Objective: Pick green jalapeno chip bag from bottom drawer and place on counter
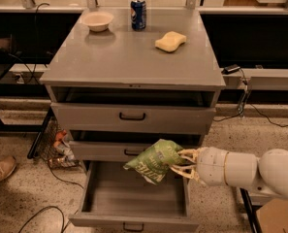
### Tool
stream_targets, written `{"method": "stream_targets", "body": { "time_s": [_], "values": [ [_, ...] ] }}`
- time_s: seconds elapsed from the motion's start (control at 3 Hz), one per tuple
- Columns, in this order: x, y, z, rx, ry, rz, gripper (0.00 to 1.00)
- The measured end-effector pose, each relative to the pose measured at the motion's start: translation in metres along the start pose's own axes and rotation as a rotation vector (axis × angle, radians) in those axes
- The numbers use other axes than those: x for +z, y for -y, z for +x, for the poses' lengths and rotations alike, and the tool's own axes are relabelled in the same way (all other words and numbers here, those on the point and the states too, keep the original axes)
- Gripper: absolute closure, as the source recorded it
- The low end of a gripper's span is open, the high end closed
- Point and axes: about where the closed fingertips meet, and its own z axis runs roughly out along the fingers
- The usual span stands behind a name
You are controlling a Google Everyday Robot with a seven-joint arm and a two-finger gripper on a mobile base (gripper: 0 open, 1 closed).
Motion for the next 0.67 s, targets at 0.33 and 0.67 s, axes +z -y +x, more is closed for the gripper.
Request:
{"method": "stream_targets", "body": {
  "time_s": [0.33, 0.67],
  "values": [
    [-0.010, 0.036, -0.019, -0.045, 0.063, 0.034, 1.00],
    [-0.033, 0.130, -0.071, -0.127, 0.122, 0.085, 1.00]
  ]
}}
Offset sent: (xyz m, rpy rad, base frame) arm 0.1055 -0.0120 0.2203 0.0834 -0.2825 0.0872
